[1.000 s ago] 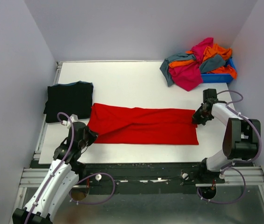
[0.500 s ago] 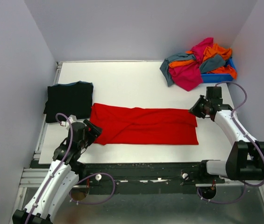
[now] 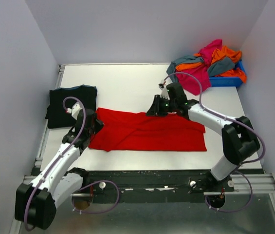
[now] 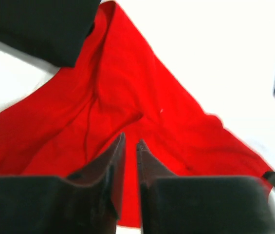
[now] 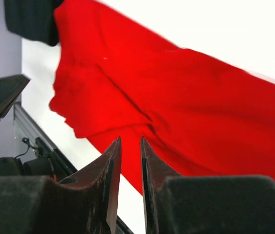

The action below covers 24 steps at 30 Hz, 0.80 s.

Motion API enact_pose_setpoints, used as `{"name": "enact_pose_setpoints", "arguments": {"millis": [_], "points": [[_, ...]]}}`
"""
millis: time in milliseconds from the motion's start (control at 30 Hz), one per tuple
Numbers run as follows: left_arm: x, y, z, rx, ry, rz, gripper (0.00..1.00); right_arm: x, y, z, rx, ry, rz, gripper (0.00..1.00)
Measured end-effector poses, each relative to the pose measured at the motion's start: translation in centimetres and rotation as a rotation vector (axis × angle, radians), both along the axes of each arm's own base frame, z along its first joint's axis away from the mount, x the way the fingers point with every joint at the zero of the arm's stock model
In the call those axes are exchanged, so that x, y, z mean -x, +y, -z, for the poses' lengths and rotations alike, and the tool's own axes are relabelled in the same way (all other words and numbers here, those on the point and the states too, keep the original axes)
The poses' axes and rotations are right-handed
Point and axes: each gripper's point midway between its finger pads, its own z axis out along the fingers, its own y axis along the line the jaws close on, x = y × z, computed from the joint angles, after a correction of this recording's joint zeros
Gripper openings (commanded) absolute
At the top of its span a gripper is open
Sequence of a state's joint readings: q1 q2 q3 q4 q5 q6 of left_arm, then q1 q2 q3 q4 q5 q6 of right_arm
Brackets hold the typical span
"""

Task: Fold and stack the t-shirts
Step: Fold the other side of the tshirt into a rectangle

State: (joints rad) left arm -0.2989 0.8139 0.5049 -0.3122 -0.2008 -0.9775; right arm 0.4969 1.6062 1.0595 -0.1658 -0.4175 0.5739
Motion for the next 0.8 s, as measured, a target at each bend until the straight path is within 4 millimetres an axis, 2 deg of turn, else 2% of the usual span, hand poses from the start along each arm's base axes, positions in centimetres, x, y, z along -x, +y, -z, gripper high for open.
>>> {"name": "enact_pose_setpoints", "arguments": {"millis": [67,267,367,467,600,800], "points": [[-1.7,0.0,0.0,-0.022,0.011,-0.011,0.00,0.0,2.4,0.2,-0.022,-0.005,-0.059,0.31],[-6.1,0.0,0.6,-0.044,0.027,-0.034,0.00,0.0,8.3,1.1,-0.064,-0.005,-0.193,0.34],[-7.6,0.5,2.1,-0.049,0.062,-0.051,0.00,-0.3,10.9,1.7,-0.082,-0.006,-0.242,0.36],[-8.5,1.0,3.6,-0.046,0.107,-0.061,0.00,-0.3,13.1,2.4,-0.104,-0.009,-0.288,0.40],[-9.5,1.6,6.2,-0.033,0.189,-0.068,0.00,-0.2,15.2,3.7,-0.127,-0.001,-0.324,0.44],[-10.2,1.6,8.1,-0.042,0.262,-0.063,0.00,-1.1,17.7,5.4,-0.146,-0.006,-0.351,0.45]]}}
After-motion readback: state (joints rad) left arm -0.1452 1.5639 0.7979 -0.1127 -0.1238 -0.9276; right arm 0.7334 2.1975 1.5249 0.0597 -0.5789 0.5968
